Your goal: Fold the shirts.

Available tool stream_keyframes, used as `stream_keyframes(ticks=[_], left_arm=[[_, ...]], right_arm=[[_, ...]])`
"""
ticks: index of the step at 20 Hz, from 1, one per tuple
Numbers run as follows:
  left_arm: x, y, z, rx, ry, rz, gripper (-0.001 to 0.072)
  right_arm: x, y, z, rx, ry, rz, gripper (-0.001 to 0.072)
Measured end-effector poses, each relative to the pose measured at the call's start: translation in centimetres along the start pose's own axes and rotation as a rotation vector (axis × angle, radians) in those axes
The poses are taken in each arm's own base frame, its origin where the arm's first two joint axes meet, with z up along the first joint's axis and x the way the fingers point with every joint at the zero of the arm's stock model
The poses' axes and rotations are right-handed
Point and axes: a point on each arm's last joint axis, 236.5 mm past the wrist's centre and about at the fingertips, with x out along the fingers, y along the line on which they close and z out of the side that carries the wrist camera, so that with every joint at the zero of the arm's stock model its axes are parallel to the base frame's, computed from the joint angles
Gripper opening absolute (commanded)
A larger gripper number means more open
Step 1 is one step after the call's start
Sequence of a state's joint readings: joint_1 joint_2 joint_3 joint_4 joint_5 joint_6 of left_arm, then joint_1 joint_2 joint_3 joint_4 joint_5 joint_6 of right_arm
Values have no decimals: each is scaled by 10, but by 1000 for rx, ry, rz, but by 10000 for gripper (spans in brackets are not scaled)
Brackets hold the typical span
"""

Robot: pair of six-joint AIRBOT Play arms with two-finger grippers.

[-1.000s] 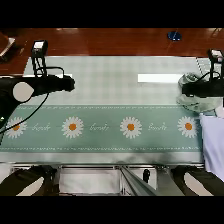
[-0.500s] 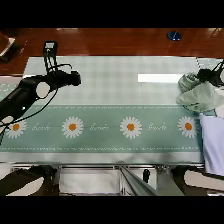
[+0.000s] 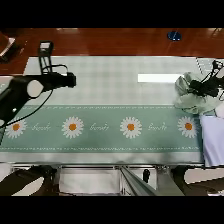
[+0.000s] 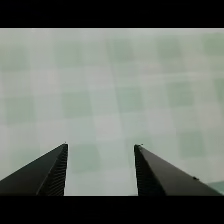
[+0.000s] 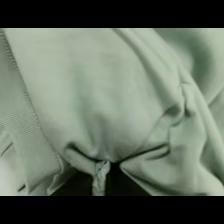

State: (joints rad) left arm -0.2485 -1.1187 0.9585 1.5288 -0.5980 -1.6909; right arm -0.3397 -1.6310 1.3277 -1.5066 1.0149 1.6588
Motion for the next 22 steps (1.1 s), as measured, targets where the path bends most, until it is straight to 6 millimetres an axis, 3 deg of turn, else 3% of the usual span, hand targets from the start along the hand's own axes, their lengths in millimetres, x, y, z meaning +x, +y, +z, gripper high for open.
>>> stream_keyframes(ticks=[1, 3, 5, 7, 9, 11, 13, 15, 17, 19, 22], left_arm=[[-17, 9, -4, 3, 18, 16, 506], [-49, 24, -33, 2, 86, 45, 505], [-74, 27, -69, -18, 127, 38, 505], [-91, 22, -93, -69, 113, 9, 505], [-103, 14, -105, -133, 86, -30, 505], [-110, 6, -109, -181, 62, -68, 505], [-114, -1, -111, -215, 52, -99, 506], [-117, -9, -111, -230, 43, -136, 506], [-119, -16, -109, -224, 30, -168, 505], [-120, -20, -106, -219, 16, -187, 506], [-121, -23, -105, -218, 11, -202, 505]], right_arm=[[-22, 16, 9, -23, -33, 57, 23], [-83, 49, 43, -82, -192, 157, 23], [-164, 86, 68, -156, -379, 253, 22], [-255, 123, 77, -239, -565, 334, 22], [-344, 156, 67, -327, -738, 406, 23], [-417, 184, 38, -412, -861, 484, 23], [-467, 203, -1, -497, -922, 547, 23], [-495, 215, -41, -586, -936, 595, 22], [-504, 226, -76, -659, -910, 643, 23], [-488, 245, -108, -725, -819, 704, 23], [-419, 286, -156, -789, -597, 779, 23]])
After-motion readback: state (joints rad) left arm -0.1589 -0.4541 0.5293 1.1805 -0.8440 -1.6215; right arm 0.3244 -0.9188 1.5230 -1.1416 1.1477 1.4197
